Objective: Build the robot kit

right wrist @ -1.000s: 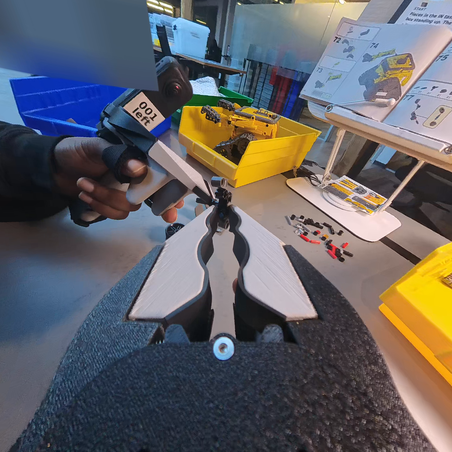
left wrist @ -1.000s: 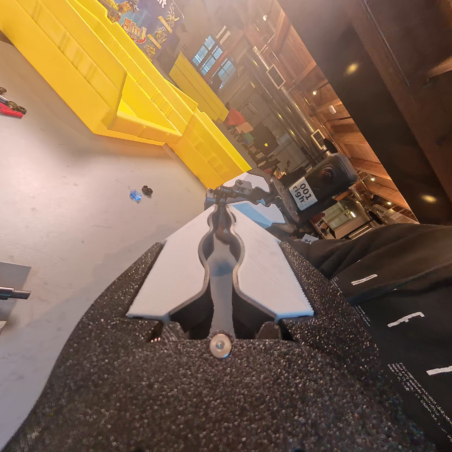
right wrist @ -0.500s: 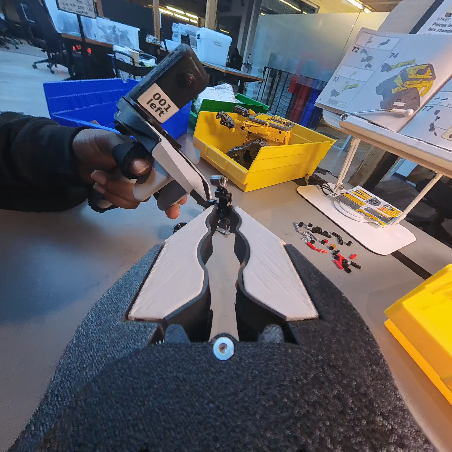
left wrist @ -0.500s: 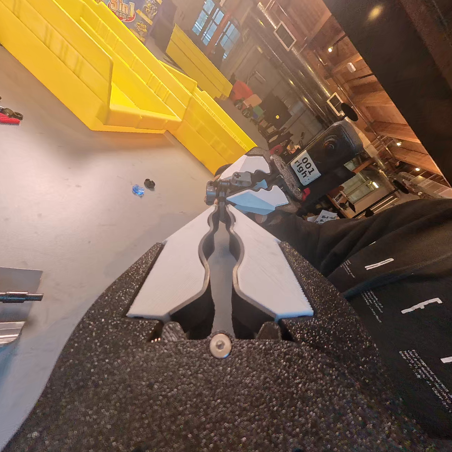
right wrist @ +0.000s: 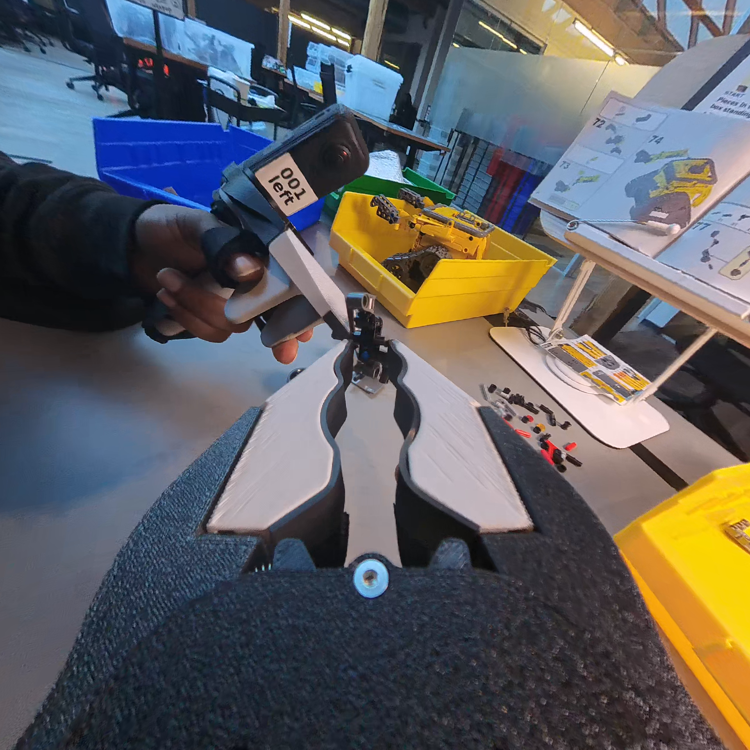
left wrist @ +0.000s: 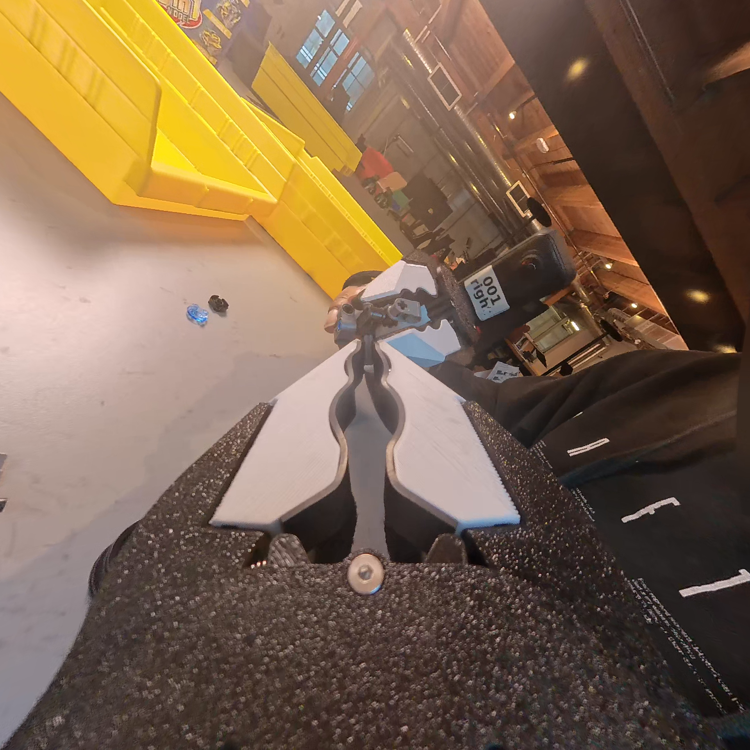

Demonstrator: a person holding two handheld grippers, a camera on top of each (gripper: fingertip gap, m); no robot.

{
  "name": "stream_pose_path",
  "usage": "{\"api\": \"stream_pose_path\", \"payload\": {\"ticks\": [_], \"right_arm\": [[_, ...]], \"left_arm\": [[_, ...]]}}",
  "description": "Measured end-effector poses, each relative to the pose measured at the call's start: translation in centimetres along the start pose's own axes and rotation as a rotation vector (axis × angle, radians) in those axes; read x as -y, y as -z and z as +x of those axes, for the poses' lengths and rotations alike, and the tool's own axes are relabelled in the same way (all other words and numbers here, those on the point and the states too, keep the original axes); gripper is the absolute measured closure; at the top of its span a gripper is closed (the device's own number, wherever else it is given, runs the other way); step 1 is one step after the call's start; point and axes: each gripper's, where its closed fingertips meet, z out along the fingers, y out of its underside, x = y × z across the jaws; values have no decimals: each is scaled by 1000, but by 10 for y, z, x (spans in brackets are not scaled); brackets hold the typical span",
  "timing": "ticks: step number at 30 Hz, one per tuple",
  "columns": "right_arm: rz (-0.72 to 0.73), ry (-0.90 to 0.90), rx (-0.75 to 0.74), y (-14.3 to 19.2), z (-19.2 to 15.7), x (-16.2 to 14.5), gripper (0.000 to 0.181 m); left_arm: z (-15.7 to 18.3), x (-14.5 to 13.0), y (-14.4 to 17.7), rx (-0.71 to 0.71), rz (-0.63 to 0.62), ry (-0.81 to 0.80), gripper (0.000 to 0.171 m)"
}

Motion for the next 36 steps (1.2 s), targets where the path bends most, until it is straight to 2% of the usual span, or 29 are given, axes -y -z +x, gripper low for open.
{"api": "stream_pose_path", "payload": {"ticks": [13, 24, 31, 33, 36], "right_arm": [[-23, 93, -27, 0, -1, -2, 166], [-25, 50, -20, 0, -1, -3, 175], [10, -104, 53, 1, -3, -2, 174], [35, -184, 105, 3, -4, -1, 174], [66, -302, 183, 8, -5, 0, 174]], "left_arm": [[0, -4, -2, 6, -21, 36, 169], [2, -8, -5, 7, -45, 51, 168], [8, -10, -3, -30, -77, 53, 166], [13, -12, 1, -53, -115, 23, 162], [12, -7, 10, -16, -139, -83, 153]]}}
